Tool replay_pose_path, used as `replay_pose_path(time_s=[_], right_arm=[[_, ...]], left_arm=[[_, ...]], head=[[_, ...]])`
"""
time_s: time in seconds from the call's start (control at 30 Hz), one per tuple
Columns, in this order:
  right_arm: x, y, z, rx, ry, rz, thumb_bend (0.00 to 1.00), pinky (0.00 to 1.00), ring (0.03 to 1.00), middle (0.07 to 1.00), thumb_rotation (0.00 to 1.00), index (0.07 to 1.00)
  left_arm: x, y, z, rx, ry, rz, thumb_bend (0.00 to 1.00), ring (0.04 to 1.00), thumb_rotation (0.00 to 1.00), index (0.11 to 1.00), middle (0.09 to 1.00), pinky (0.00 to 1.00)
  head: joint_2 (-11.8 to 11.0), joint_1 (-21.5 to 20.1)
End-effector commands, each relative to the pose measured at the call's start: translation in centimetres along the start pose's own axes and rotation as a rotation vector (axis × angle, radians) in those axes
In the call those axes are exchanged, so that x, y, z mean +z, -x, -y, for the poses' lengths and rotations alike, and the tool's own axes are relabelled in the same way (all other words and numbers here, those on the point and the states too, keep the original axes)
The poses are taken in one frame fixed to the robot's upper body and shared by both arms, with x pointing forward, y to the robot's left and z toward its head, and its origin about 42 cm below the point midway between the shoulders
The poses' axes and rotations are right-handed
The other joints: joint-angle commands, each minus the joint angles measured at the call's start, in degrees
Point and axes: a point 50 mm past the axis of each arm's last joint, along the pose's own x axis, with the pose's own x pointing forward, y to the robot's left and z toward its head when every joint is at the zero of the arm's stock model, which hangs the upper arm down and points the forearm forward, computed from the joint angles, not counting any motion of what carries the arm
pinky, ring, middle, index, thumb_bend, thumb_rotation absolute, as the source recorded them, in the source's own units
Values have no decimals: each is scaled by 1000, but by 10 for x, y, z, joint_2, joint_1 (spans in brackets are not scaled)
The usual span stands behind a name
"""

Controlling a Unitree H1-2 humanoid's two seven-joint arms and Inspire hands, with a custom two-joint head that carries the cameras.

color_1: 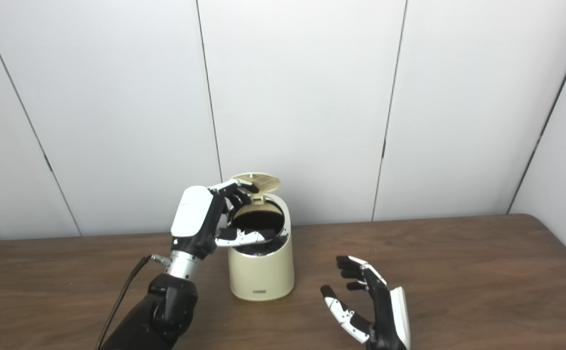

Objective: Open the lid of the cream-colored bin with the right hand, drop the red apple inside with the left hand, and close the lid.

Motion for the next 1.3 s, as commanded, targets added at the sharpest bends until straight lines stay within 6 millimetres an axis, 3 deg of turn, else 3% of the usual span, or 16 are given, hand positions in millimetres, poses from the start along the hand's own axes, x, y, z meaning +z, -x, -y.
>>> replay_pose_path(time_s=[0.0,0.33,0.37,0.4,0.43,0.47,0.53,0.73,0.83,0.93,1.03,1.1,1.13,1.17,1.23,1.27], right_arm=[[-11,11,-10,11,-3,-44,240,591,683,702,291,689],[-10,10,-11,5,-5,-43,240,587,682,704,298,692],[-10,10,-11,5,-5,-43,240,589,683,705,293,693],[-10,10,-10,5,-5,-43,239,592,684,706,288,693],[-10,10,-10,5,-4,-44,239,593,685,707,286,693],[-10,9,-9,6,-2,-46,241,593,684,706,289,692],[-10,9,-8,8,3,-48,243,591,684,705,293,693],[-13,8,-6,7,-6,-50,251,590,680,702,295,693],[-14,8,-6,8,-10,-43,249,588,678,700,277,691],[-14,7,-6,4,-6,-37,246,581,672,696,266,689],[-14,6,-7,-5,13,-34,252,590,683,707,297,697],[-11,5,-8,-7,58,-16,262,617,716,735,316,712],[-10,4,-9,-5,78,0,268,630,733,752,322,725],[-9,4,-10,-1,91,14,270,638,744,765,324,739],[-8,3,-11,4,100,33,269,661,769,790,330,766],[-8,2,-11,5,98,37,267,672,778,796,339,773]], left_arm=[[0,-6,1,-26,-7,-2,1000,496,538,652,581,420],[2,-7,0,5,23,16,1000,516,506,661,607,438],[4,-6,-1,39,58,34,1000,483,435,618,571,402],[6,-6,-1,63,82,46,925,441,297,565,527,360],[8,-4,-2,97,140,53,899,427,250,547,512,346],[11,-3,-4,123,192,54,704,415,128,537,508,325],[14,-1,-6,156,263,52,527,413,21,521,505,313],[12,9,-20,197,452,4,475,438,0,516,507,333],[11,17,-30,238,514,-5,468,418,0,548,495,323],[11,26,-38,264,552,-7,501,334,0,525,454,270],[8,37,-48,289,614,-24,503,332,0,517,449,264],[3,48,-56,296,678,-41,484,367,66,493,448,281],[0,54,-61,297,696,-46,366,401,490,500,467,315],[-4,59,-66,296,713,-50,327,427,687,513,483,347],[-12,70,-74,271,735,-53,309,491,892,551,529,418],[-17,77,-79,250,744,-56,313,517,891,572,550,443]], head=[[-1,0],[2,-1],[3,-1],[3,0],[3,1],[3,2],[3,4],[4,8],[4,10],[4,8],[4,6],[5,4],[5,3],[5,3],[5,2],[6,2]])
